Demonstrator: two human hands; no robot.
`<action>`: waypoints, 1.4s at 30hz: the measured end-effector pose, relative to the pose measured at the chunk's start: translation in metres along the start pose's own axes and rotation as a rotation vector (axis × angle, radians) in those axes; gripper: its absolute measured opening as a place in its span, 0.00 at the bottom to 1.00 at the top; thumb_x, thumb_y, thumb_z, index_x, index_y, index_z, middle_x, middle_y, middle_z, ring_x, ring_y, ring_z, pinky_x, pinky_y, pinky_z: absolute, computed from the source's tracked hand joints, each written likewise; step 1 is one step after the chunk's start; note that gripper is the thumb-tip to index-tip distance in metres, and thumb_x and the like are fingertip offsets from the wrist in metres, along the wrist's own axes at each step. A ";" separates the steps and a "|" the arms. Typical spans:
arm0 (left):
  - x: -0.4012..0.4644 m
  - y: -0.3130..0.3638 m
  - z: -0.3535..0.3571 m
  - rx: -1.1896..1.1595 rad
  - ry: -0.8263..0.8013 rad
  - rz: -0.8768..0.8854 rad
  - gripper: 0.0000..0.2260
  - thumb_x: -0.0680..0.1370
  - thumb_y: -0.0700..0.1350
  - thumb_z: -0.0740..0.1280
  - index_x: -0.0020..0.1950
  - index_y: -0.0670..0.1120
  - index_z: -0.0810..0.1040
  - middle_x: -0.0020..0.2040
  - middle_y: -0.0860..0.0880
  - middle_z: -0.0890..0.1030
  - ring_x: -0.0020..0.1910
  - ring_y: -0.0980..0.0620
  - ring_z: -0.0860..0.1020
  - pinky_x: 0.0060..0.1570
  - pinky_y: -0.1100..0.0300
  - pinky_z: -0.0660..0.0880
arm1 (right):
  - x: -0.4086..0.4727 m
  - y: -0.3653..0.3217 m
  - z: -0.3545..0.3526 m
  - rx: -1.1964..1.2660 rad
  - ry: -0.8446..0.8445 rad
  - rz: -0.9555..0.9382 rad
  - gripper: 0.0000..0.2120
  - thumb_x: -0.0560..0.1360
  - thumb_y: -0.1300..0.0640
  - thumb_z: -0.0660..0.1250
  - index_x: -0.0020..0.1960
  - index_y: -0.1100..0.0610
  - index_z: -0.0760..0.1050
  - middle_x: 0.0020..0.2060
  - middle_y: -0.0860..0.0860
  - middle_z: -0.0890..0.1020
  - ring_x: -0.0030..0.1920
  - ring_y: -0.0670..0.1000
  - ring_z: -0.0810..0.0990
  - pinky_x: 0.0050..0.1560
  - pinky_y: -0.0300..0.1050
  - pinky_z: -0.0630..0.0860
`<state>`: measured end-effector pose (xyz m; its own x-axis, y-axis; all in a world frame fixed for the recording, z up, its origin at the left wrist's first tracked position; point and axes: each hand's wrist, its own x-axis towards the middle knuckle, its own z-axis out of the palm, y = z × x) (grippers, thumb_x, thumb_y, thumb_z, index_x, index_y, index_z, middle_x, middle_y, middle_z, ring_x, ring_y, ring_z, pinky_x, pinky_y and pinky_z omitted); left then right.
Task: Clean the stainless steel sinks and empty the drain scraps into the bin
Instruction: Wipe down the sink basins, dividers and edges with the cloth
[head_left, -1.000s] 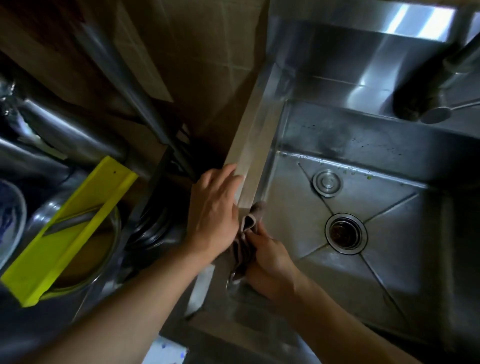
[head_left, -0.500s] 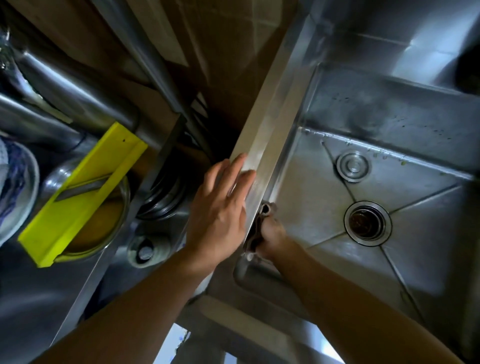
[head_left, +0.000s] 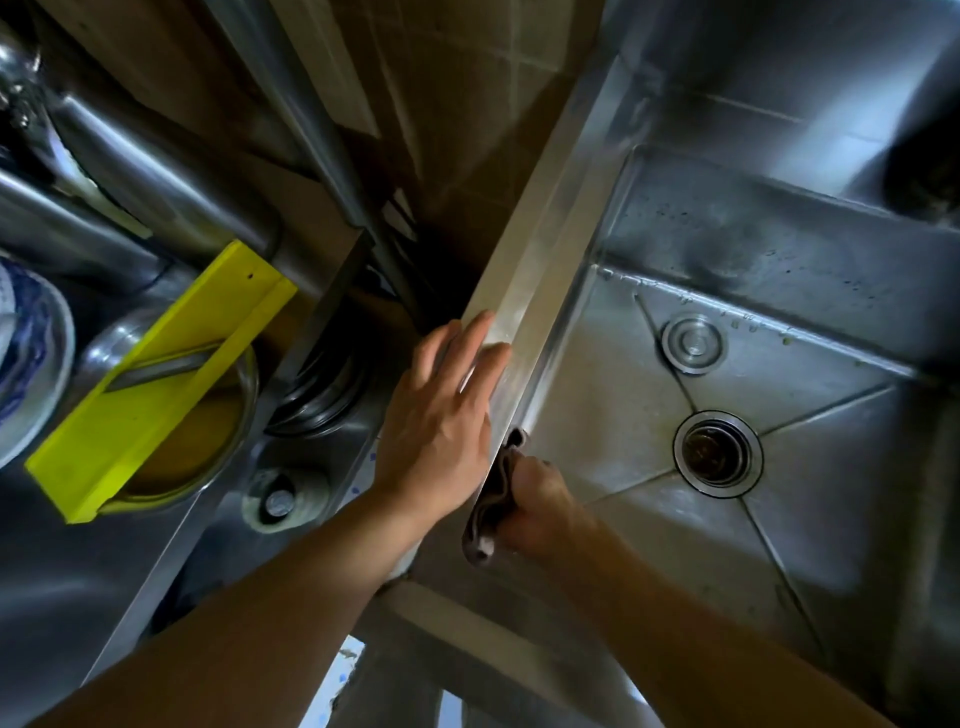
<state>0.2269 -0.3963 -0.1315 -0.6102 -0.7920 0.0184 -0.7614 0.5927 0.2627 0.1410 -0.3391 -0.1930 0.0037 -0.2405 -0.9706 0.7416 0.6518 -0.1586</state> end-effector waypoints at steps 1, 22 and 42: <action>0.000 0.000 0.000 -0.003 0.002 0.000 0.21 0.73 0.38 0.61 0.67 0.45 0.72 0.74 0.48 0.64 0.69 0.43 0.64 0.58 0.51 0.74 | 0.013 0.000 0.000 -0.013 0.030 0.015 0.16 0.82 0.56 0.52 0.40 0.61 0.70 0.32 0.55 0.70 0.32 0.52 0.69 0.33 0.44 0.68; -0.009 0.004 -0.004 0.025 -0.048 -0.001 0.24 0.68 0.35 0.67 0.64 0.45 0.74 0.73 0.46 0.67 0.68 0.41 0.67 0.61 0.40 0.68 | -0.101 -0.016 -0.052 -1.009 -0.427 -0.184 0.17 0.79 0.69 0.51 0.50 0.60 0.78 0.29 0.59 0.70 0.19 0.46 0.68 0.19 0.33 0.64; -0.034 0.006 0.004 0.017 -0.096 -0.056 0.25 0.71 0.38 0.64 0.69 0.47 0.71 0.77 0.49 0.60 0.74 0.44 0.60 0.59 0.48 0.71 | 0.007 0.009 -0.043 -1.577 -0.254 -0.112 0.20 0.83 0.54 0.51 0.74 0.60 0.62 0.72 0.56 0.66 0.72 0.56 0.63 0.66 0.43 0.63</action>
<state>0.2423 -0.3652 -0.1346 -0.5841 -0.8068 -0.0889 -0.7981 0.5508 0.2444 0.1186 -0.3039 -0.2086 0.2254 -0.3392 -0.9133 -0.6549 0.6413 -0.3998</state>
